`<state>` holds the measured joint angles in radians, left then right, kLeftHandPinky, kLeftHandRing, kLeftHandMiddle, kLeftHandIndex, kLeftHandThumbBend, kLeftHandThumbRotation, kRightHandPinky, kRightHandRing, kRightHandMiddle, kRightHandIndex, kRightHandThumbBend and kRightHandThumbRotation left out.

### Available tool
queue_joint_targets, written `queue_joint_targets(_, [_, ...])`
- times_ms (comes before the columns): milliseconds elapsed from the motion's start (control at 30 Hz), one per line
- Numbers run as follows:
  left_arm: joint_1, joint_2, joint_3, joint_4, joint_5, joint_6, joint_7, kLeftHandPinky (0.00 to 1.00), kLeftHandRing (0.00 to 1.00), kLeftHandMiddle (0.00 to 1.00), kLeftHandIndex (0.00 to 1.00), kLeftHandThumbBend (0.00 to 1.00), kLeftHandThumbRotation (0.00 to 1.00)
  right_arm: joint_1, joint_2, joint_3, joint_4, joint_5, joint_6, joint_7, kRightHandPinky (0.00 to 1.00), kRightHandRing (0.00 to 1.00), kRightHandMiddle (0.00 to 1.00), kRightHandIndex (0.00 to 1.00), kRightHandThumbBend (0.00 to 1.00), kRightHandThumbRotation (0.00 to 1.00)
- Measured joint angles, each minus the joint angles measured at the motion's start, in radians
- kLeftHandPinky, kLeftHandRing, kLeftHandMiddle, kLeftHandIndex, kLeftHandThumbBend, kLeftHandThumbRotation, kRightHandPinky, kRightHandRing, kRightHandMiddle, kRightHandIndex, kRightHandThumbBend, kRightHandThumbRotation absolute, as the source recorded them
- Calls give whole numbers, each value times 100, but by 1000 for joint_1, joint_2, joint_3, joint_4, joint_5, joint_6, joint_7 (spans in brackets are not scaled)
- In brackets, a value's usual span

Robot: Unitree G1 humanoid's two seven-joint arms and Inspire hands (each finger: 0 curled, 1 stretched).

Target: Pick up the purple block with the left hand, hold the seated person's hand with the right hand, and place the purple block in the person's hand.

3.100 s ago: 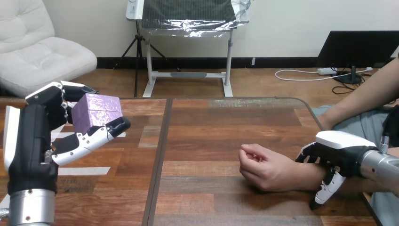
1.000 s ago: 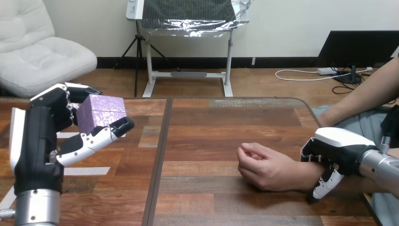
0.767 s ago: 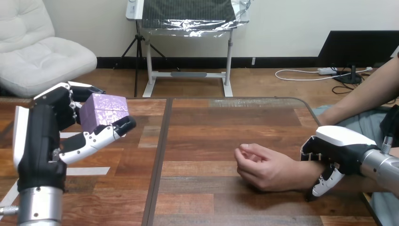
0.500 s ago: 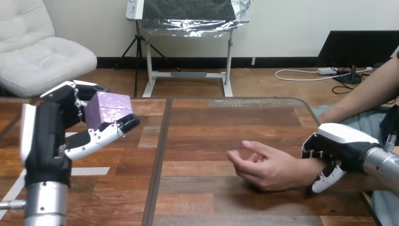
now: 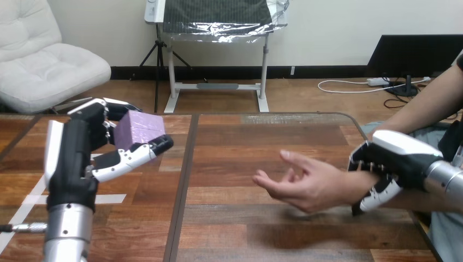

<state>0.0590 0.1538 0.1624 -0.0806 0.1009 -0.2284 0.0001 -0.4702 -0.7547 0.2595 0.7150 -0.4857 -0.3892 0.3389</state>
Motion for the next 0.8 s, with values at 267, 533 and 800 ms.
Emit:
queue_joint_targets(267, [-54, 5, -7, 93, 10, 4, -9, 31, 36, 42, 43, 56, 0, -1, -1, -29, -37, 23, 4, 13, 32, 37, 43, 49, 74, 10])
queue_joint_targets(533, [-116, 18, -21, 206, 33, 3, -10, 31, 36, 42, 44, 59, 0, -4, 0, -49, -65, 47, 9, 20, 35, 39, 46, 50, 76, 13])
queue_joint_targets(800, [-182, 28, -36, 320, 38, 0, -10, 32, 37, 43, 45, 61, 0, -11, 2, -62, -86, 56, 13, 32, 35, 40, 47, 51, 77, 15])
